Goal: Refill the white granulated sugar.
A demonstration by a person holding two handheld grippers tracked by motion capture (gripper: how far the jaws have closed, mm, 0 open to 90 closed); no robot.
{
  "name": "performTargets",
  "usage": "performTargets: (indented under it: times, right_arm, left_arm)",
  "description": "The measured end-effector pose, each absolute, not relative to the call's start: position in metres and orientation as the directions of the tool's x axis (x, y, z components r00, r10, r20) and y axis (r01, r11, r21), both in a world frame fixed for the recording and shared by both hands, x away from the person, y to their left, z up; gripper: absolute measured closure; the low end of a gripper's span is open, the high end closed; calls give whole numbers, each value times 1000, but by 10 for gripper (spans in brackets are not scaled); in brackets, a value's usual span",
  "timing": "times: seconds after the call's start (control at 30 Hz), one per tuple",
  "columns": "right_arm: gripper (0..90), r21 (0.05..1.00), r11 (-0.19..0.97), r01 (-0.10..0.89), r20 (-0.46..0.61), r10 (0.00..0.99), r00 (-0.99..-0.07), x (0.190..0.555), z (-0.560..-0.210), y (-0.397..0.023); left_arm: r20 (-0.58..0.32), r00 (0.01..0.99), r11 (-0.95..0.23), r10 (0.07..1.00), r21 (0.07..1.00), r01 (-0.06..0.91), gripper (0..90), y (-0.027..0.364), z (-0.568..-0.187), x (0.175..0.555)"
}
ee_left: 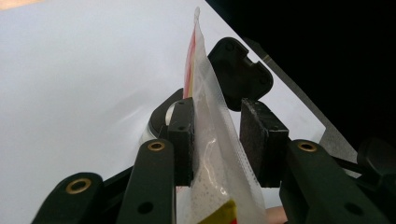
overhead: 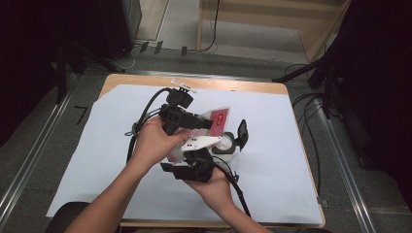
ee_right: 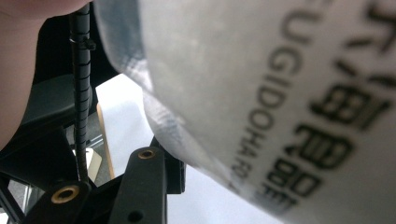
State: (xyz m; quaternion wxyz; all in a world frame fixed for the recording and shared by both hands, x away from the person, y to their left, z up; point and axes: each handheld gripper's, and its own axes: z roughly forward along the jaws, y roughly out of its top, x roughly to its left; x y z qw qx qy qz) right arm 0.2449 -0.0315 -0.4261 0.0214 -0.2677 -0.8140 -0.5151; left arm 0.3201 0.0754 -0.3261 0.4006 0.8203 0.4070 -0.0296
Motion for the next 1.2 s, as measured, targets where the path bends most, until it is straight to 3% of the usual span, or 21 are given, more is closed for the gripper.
performTargets:
  times: [0.53, 1.2]
  right_arm:
    - [639, 816, 295, 497, 355, 423, -834, 249, -427, -34]
    - [638, 827, 309, 469, 320, 427, -846, 248, -428, -34]
  left_arm:
    - [-375, 664, -341, 647, 636, 692, 644, 74, -327, 319]
    - [-369, 668, -345, 646, 640, 687, 651, 74, -327, 319]
